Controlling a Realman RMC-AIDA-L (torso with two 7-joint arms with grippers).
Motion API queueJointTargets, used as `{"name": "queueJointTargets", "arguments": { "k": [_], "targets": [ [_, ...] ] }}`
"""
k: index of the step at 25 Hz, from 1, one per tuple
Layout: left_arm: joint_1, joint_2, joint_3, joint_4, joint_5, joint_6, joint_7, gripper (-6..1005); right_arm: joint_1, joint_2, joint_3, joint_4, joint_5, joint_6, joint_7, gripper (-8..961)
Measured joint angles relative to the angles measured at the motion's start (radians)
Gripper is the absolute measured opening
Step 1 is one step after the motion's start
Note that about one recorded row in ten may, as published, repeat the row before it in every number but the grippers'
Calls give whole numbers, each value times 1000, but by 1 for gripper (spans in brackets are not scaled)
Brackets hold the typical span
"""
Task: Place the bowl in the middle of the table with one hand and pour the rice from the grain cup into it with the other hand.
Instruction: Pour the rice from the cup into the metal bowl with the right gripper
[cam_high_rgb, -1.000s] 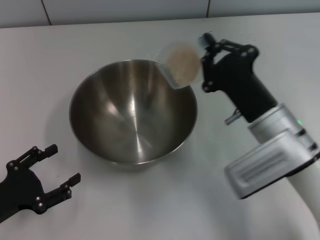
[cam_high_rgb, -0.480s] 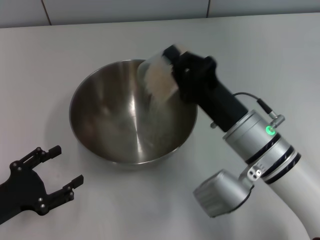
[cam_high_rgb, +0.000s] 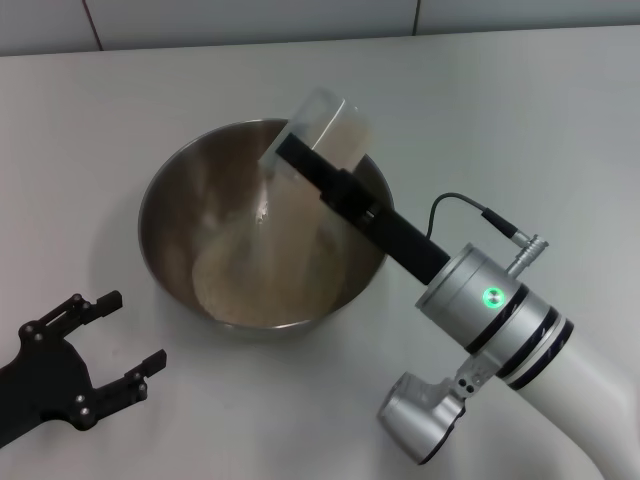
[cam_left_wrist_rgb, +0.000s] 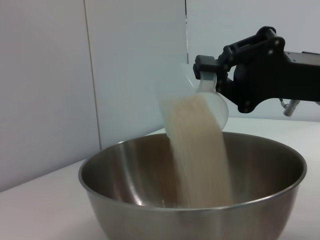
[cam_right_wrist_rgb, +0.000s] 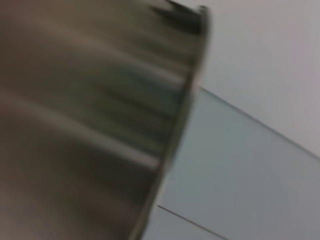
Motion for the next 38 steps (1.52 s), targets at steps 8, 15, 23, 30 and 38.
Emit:
{"name": "queueJointTargets", "arguments": {
  "k": [8, 15, 23, 30, 38],
  "targets": [
    [-4, -2, -3, 1, 22, -4, 0, 815, -1, 0, -3, 23, -3, 69, -251, 10],
    [-4, -4, -1, 1, 23, -6, 0, 815, 0, 0, -18, 40, -5, 98, -454, 10],
    [-5, -8, 0, 1, 23, -8, 1, 815, -12, 0, -5, 50, 11, 94, -373, 9],
    [-10, -7, -5, 2, 23, -7, 1, 815, -44, 0, 14, 164, 121, 35, 103, 9],
    [-6, -8, -9, 2, 23, -6, 2, 815, -111, 0, 34, 166, 129, -162, 1045, 10]
  ]
}}
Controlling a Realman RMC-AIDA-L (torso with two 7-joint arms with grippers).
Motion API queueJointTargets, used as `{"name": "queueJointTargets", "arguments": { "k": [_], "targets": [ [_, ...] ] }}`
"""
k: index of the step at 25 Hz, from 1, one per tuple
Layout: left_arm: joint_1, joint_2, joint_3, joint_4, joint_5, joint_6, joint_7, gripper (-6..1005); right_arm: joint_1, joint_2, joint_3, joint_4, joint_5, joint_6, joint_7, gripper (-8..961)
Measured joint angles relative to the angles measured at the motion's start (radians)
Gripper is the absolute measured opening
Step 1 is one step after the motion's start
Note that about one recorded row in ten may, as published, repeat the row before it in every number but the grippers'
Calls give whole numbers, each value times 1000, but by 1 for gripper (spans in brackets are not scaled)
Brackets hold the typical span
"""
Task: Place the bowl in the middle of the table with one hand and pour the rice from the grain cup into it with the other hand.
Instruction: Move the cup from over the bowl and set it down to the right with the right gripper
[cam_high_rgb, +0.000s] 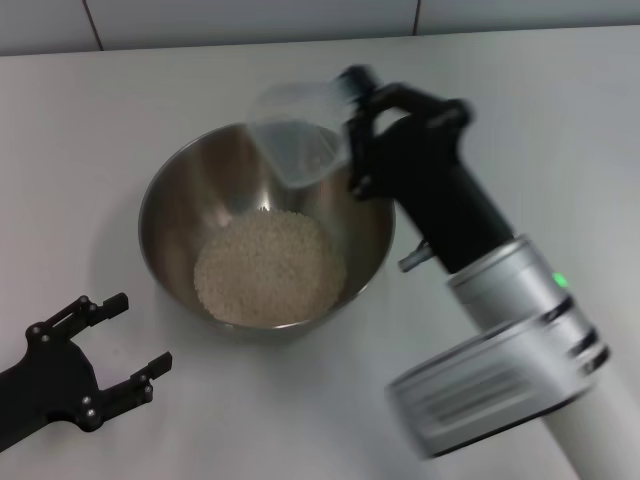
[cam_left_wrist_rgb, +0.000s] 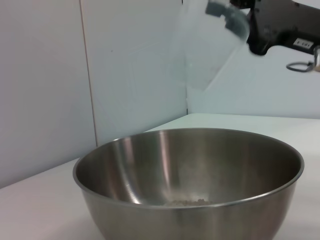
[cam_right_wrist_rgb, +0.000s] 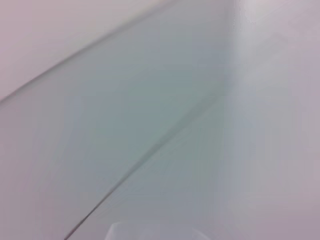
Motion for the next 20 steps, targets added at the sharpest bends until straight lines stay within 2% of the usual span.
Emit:
{"name": "queueJointTargets", "arguments": {
  "k": [1, 2, 3, 5, 9, 12, 14, 17, 20],
  "targets": [
    [0, 0, 0, 0, 0, 0, 0, 815, -11, -1, 15, -12, 4, -18, 123, 9],
    [-1, 1, 0, 0, 0, 0, 0, 815, -33, -5, 52, -47, 9, -45, 382, 9],
    [-1, 1, 0, 0, 0, 0, 0, 815, -33, -5, 52, -47, 9, -45, 382, 9],
    [-2, 0, 0, 0, 0, 0, 1, 815, -47, -7, 90, -123, 11, -67, 620, 9],
    [-5, -1, 1, -2, 0, 0, 2, 815, -61, -1, 153, -304, 21, -82, 975, 10],
    [-5, -1, 0, -5, 0, -1, 5, 815, -64, -1, 153, -419, 63, -42, 1103, 12],
    [-5, -1, 0, -5, 0, -1, 5, 815, -63, -1, 152, -434, 64, -24, 1108, 13],
    [-6, -2, 1, -4, 0, -1, 1, 815, -50, -3, 145, -458, 59, 89, 1112, 15],
    [-7, -2, 3, -2, 0, -1, 0, 815, -31, -3, 126, -466, 52, 147, 1108, 16]
  ]
}}
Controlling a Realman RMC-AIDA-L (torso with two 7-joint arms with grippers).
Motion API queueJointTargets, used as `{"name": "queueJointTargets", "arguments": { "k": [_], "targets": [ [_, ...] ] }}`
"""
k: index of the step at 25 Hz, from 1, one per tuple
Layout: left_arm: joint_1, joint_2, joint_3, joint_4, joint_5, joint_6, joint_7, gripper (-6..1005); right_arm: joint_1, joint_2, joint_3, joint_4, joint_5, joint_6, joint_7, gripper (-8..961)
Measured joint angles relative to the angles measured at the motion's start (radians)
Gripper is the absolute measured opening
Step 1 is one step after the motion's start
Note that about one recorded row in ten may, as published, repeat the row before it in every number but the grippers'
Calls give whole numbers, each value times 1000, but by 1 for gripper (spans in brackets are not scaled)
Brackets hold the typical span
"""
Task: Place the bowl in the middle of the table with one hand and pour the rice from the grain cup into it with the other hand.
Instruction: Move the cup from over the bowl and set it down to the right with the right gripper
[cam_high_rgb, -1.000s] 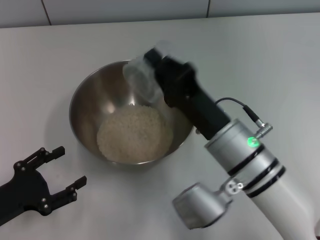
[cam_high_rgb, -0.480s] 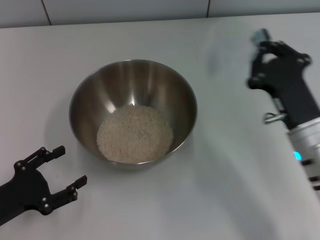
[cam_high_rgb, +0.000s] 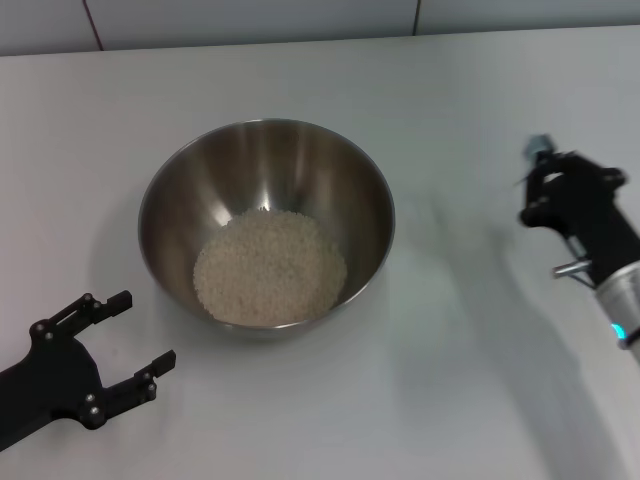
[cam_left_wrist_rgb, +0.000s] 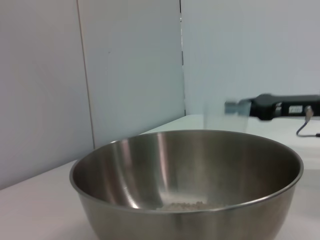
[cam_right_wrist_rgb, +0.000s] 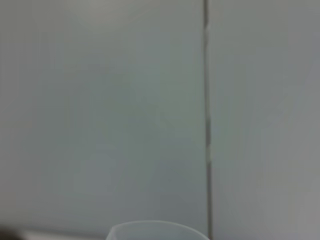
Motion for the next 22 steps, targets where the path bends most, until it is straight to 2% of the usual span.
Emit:
{"name": "queueJointTargets", "arguments": {
  "k": [8, 19, 22],
  "targets": [
    [-4, 0, 5, 2, 0, 1, 0, 815, 84, 1, -67, -10, -2, 156, -3, 21],
    [-9, 0, 5, 1, 0, 1, 0, 815, 103, 1, -56, -1, 4, 232, 7, 27],
    [-13, 0, 5, -1, 0, 1, 0, 815, 96, 0, -58, 8, 5, 234, 8, 111]
  ]
}}
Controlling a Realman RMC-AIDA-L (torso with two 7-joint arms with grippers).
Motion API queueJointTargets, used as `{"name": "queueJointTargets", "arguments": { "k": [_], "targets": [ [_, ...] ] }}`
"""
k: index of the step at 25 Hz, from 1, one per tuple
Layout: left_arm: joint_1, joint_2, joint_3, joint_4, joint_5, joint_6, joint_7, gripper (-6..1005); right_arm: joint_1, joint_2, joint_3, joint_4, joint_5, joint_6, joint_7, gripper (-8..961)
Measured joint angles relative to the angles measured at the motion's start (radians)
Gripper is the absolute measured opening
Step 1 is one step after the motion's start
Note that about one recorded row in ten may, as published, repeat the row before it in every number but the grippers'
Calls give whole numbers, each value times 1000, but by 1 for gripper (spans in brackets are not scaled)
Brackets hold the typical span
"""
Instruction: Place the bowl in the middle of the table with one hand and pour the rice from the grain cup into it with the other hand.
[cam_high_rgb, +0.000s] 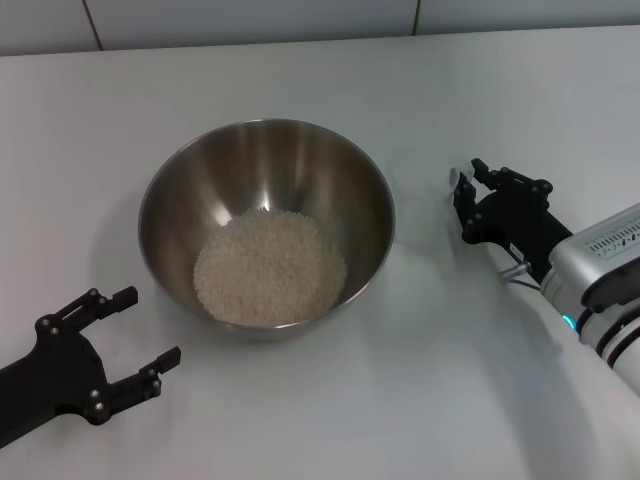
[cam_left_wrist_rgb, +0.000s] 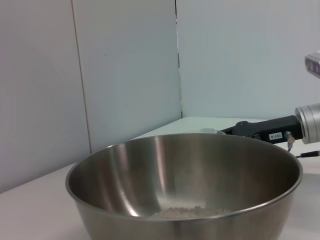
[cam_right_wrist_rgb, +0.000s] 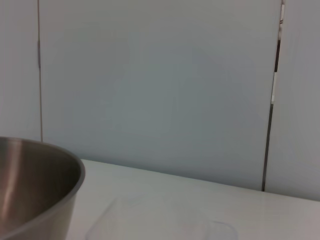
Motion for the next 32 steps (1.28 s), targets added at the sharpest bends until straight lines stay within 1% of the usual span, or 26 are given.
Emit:
{"name": "queueJointTargets", "arguments": {
  "k": [6, 11, 15, 17, 21, 24, 28, 30, 32],
  "targets": [
    [0, 0, 0, -2, 0, -1, 0, 815, -40, -7, -7, 27, -3, -27, 1, 293],
    [-1, 0, 0, -2, 0, -1, 0, 815, -94, -7, -7, 39, -2, -94, 3, 455],
    [5, 0, -1, 1, 0, 1, -1, 815, -140, -10, -11, 30, -5, -147, 44, 614],
    [7, 0, -2, 2, 0, 2, -1, 815, -158, -11, -23, 7, -14, -186, 89, 691],
    [10, 3, -2, 3, 0, 8, -1, 815, -192, -12, -73, -87, -89, -344, 186, 837],
    [17, 5, 1, 3, 0, 21, -1, 815, -208, -12, -137, -163, -180, -481, 208, 837],
    [22, 5, 0, 3, 0, 34, -1, 815, -206, -11, -226, -244, -316, -610, 207, 836],
    [22, 5, 0, 3, 0, 34, -1, 815, -196, -11, -255, -262, -361, -640, 209, 836],
    [22, 4, 1, 2, 1, 35, -1, 815, -188, -11, -268, -268, -377, -641, 216, 836]
  ]
}}
